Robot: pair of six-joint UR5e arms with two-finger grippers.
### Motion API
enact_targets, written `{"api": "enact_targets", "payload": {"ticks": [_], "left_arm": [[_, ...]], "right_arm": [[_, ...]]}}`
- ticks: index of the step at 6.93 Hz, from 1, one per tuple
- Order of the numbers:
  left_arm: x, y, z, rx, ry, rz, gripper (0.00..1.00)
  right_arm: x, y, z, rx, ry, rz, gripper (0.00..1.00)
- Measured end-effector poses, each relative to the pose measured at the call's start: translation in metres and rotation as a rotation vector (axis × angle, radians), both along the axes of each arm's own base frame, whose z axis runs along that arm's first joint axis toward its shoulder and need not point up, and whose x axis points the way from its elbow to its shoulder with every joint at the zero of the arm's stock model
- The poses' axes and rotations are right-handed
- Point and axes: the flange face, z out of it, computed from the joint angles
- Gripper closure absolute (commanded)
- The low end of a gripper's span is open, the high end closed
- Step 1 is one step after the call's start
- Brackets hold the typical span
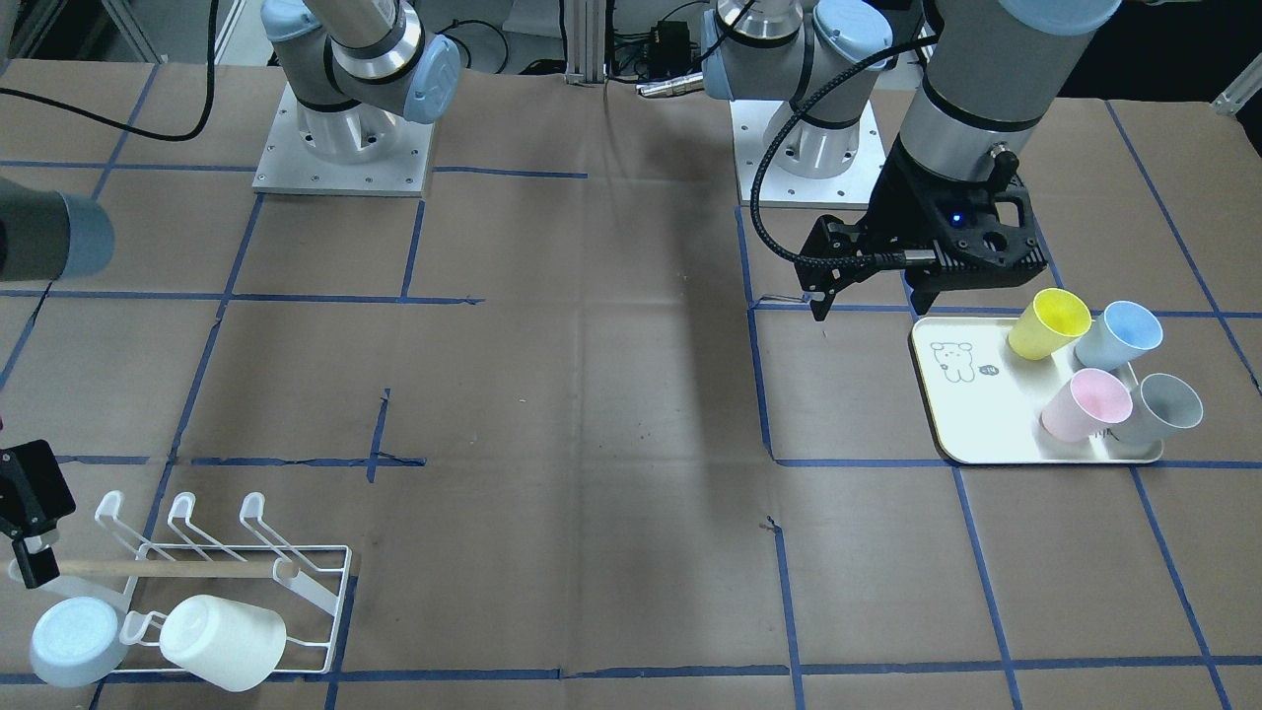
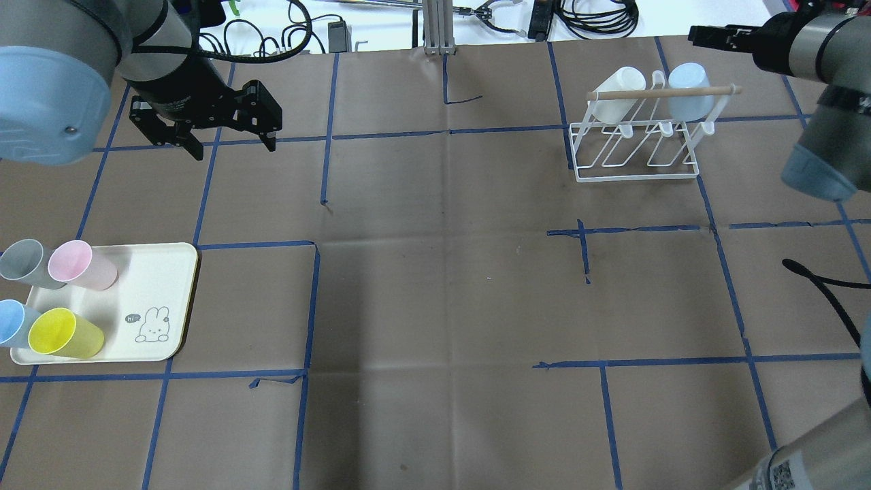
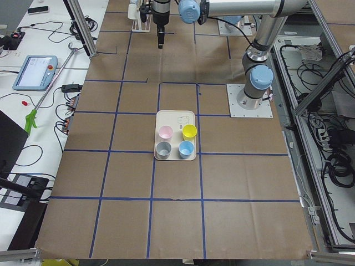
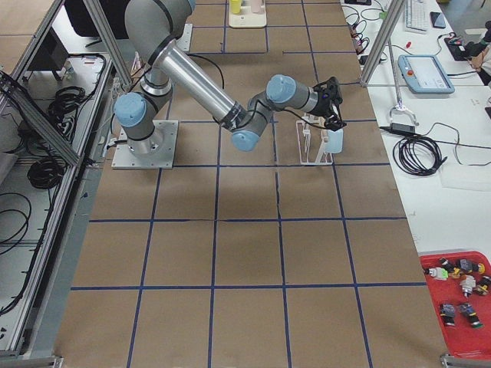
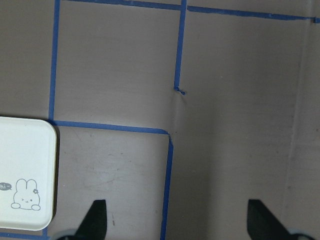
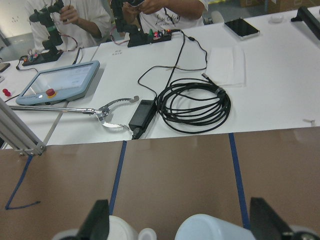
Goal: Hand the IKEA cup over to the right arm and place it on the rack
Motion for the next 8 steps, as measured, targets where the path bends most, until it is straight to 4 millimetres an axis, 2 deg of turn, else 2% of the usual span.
{"api": "enact_targets", "payload": {"ticks": [1,2,4,7,8], "left_arm": [[0.0,0.0,0.0,0.0,0.0,0.0,0.01],[0.0,0.0,0.0,0.0,0.0,0.001,0.01],[0.0,0.0,0.0,0.0,0.0,0.002,0.01],[0.0,0.0,0.0,0.003,0.002,0.0,0.01],[-0.001,0.001,-0.002,0.011,0.002,-0.004,0.0]], "right_arm": [[0.01,0.009,0.017,0.07,-0.035,0.007,0.0],[0.03,0.017,0.025,0.176,-0.081,0.032,0.0],[0.085,0.035,0.042,0.359,-0.14,0.109,0.0],[0.175,0.07,0.041,0.705,-0.138,0.229,0.0],[0.196,0.082,0.05,0.794,-0.098,0.248,0.0]]}}
